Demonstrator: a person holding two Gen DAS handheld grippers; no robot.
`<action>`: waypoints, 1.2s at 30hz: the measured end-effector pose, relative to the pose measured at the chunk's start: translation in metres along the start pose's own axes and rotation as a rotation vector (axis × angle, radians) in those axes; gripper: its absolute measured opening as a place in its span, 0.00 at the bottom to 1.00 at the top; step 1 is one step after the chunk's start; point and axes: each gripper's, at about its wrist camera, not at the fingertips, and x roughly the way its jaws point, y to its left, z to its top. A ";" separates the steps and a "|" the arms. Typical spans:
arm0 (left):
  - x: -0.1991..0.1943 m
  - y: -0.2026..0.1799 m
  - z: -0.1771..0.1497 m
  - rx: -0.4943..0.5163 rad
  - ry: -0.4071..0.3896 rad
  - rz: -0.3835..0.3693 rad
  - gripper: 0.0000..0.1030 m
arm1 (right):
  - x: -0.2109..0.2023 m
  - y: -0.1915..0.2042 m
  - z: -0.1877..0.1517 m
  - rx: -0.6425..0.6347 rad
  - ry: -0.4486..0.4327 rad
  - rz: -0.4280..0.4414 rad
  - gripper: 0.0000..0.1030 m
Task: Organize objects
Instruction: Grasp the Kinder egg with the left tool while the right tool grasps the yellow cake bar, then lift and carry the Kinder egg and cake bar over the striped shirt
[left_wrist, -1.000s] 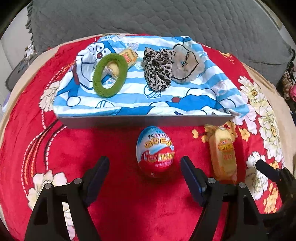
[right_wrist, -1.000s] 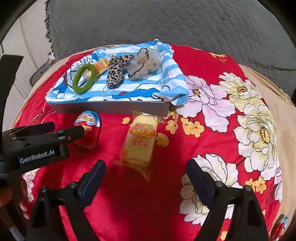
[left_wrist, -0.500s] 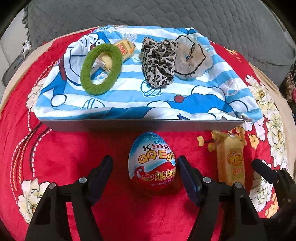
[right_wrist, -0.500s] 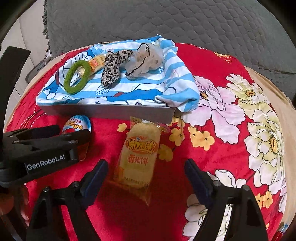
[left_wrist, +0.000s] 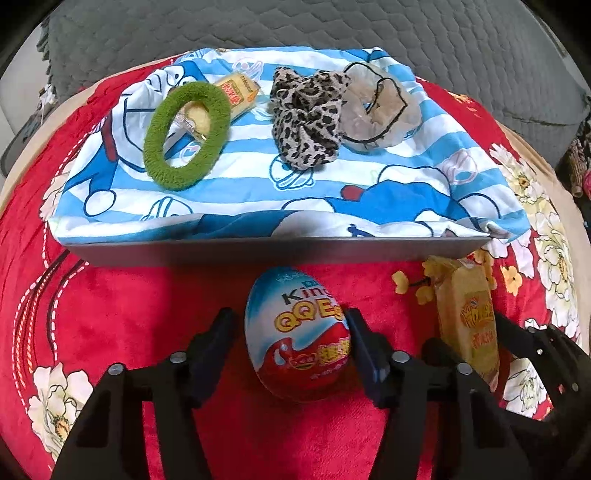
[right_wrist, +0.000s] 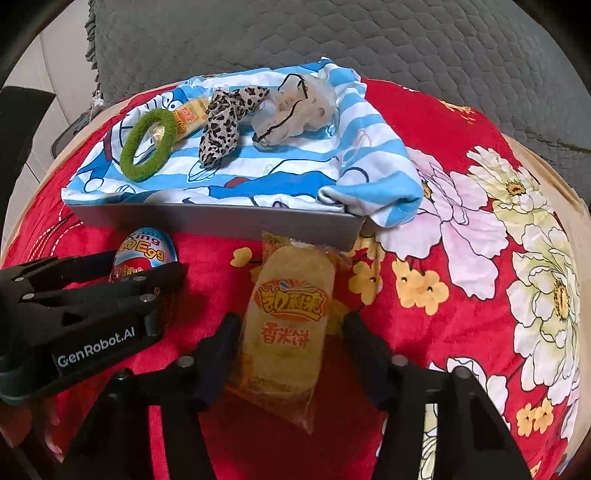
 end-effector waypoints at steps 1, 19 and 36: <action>-0.001 -0.001 0.000 0.001 -0.002 -0.005 0.53 | 0.000 0.000 0.001 0.002 -0.002 0.001 0.48; -0.008 0.010 -0.010 -0.033 -0.008 -0.061 0.50 | -0.005 -0.003 0.002 0.020 -0.015 0.043 0.39; -0.024 0.019 -0.026 -0.034 -0.028 -0.045 0.50 | -0.019 -0.003 0.000 0.023 -0.033 0.070 0.39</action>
